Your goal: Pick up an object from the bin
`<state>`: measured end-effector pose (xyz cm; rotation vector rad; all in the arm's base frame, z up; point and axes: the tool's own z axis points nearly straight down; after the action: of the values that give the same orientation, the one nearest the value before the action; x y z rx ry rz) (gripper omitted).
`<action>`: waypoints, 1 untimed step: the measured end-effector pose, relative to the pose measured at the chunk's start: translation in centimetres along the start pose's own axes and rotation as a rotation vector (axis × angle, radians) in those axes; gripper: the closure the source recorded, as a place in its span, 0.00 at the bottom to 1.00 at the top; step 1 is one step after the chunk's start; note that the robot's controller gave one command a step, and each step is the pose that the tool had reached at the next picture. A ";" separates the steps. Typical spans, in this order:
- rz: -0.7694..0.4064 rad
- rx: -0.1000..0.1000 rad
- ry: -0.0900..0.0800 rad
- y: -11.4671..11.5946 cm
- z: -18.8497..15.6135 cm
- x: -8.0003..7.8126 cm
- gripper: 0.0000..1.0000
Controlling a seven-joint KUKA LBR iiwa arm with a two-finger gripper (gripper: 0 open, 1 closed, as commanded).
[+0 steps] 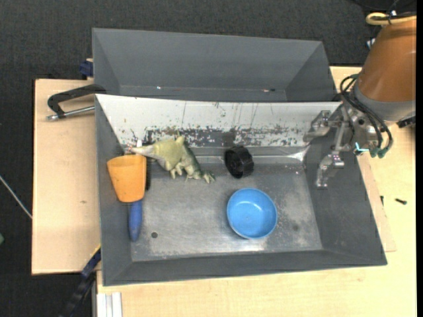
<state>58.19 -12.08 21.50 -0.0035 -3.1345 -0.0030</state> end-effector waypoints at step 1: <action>-0.302 0.005 -0.014 9.0 14.2 0.5 0.00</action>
Offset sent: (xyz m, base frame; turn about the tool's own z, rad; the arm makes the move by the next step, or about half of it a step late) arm -0.0091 0.0897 -0.1450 -0.3033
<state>57.57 -3.07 7.28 0.4701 -3.1138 0.0032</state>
